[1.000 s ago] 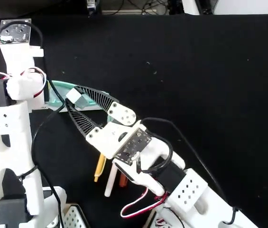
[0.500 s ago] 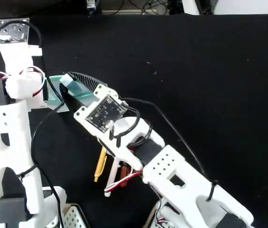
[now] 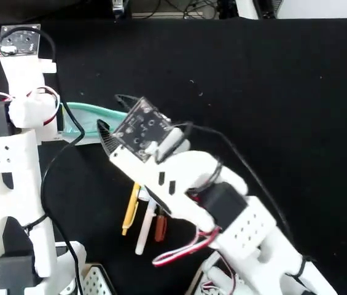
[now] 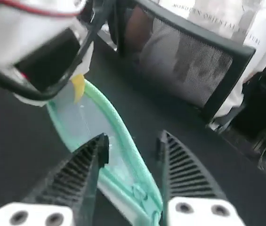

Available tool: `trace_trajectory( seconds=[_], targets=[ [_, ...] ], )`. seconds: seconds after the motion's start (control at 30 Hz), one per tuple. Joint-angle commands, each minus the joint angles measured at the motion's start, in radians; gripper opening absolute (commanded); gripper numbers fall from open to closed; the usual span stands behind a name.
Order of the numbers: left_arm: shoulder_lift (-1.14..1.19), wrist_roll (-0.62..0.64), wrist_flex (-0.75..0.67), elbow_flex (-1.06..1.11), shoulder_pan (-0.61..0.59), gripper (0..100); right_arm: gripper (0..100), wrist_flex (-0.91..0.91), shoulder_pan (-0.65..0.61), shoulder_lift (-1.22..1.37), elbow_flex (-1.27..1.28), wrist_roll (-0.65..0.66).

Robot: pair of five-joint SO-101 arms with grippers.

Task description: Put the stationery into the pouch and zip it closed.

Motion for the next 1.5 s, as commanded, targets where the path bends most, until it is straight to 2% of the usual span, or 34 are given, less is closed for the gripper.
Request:
trace_trajectory(
  seconds=[0.0, 0.1, 0.17, 0.37, 0.5, 0.6, 0.73, 0.8, 1.03, 1.13, 1.27, 1.37, 1.47],
  targets=[
    [0.003, 0.006, 0.008, -0.012, -0.007, 3, 20.1, 0.087, 0.012, -0.021, -0.125, -0.017],
    [0.003, 0.006, 0.008, -0.012, -0.008, 3, 20.1, 0.092, 0.034, -0.036, -0.145, -0.018],
    [0.003, 0.006, 0.008, -0.012, -0.010, 3, 18.7, 0.095, 0.094, -0.071, -0.150, -0.020],
    [0.008, 0.003, 0.008, -0.012, -0.013, 3, 1.5, 0.117, 0.359, -0.199, 0.065, -0.021],
    [0.012, -0.040, 0.008, -0.012, -0.013, 3, 8.4, 0.115, 0.480, -0.217, 0.311, -0.021],
    [0.011, -0.041, 0.008, -0.012, -0.013, 3, 15.8, 0.081, 0.483, -0.188, 0.479, -0.021],
    [0.008, -0.040, 0.006, -0.013, -0.013, 3, 15.3, -0.014, 0.473, -0.054, 0.591, -0.021],
    [0.005, -0.041, 0.005, -0.021, -0.013, 3, 15.2, -0.054, 0.446, 0.048, 0.590, -0.021],
    [0.014, -0.040, -0.008, -0.010, -0.015, 3, 15.2, -0.074, 0.235, 0.458, 0.420, -0.012],
    [0.005, -0.038, -0.003, -0.010, -0.044, 3, 15.2, -0.075, 0.262, 0.610, 0.305, -0.012],
    [0.006, -0.038, -0.003, -0.010, -0.094, 3, 15.2, -0.075, 0.376, 0.757, 0.150, -0.023],
    [0.011, -0.038, -0.003, -0.010, -0.099, 3, 15.2, -0.068, 0.440, 0.829, 0.096, -0.081],
    [0.012, -0.038, -0.008, -0.010, -0.094, 3, 15.2, -0.006, 0.451, 0.839, 0.081, -0.106]
  ],
)
